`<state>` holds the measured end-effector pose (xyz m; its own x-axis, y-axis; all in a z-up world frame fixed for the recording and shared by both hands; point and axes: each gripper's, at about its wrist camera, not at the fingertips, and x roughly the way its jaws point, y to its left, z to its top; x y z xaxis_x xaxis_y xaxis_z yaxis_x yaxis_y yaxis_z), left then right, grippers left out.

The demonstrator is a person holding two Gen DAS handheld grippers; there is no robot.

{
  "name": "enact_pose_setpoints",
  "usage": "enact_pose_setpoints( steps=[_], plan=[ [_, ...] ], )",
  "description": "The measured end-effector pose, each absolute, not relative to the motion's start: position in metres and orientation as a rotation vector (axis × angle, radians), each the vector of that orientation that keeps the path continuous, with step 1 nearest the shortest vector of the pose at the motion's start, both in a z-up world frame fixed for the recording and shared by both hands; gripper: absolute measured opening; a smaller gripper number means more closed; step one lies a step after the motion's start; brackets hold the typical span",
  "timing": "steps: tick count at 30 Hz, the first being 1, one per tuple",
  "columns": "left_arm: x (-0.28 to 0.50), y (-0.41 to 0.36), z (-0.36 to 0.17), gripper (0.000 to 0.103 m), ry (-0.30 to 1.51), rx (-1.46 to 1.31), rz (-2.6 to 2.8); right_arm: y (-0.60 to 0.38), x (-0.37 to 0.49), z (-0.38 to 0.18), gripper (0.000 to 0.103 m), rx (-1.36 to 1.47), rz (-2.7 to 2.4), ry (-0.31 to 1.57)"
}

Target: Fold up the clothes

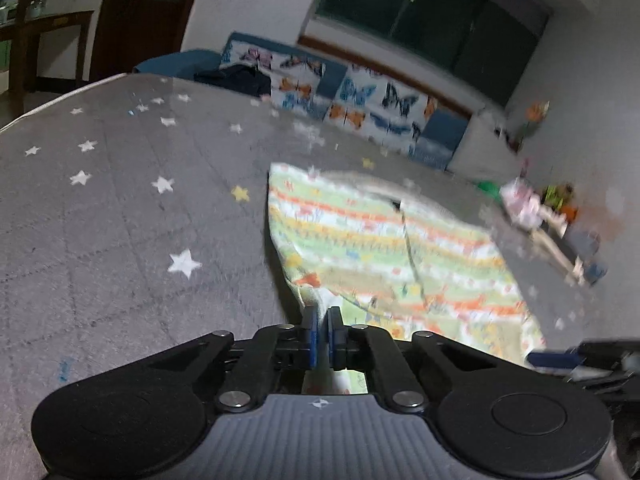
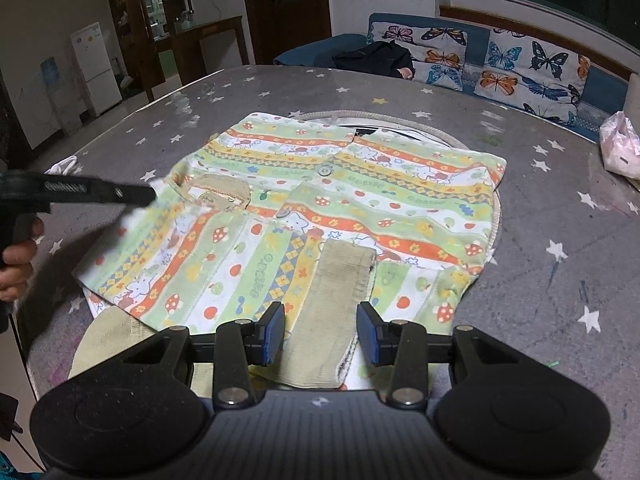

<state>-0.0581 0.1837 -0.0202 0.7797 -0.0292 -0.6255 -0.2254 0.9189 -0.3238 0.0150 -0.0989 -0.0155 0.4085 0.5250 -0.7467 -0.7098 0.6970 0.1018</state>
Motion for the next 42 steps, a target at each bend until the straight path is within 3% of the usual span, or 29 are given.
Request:
enact_pose_setpoints(
  steps=[13, 25, 33, 42],
  plan=[
    [-0.055, 0.165, 0.0, 0.003, 0.667, -0.383, -0.021, -0.098, 0.021, -0.002, 0.04, -0.234, 0.79, 0.791],
    [-0.035, 0.162, -0.023, 0.004, 0.738, -0.299, 0.041, -0.08, 0.022, -0.019, 0.039, -0.299, 0.81, 0.8],
    [-0.052, 0.127, -0.001, 0.011, 0.703, -0.223, -0.074, -0.082, 0.002, -0.005, 0.039, -0.315, 0.863, 0.769],
    [-0.066, 0.086, -0.02, 0.017, 0.747, -0.082, -0.122, -0.084, -0.014, -0.011, 0.039, -0.347, 0.871, 0.757]
  ],
)
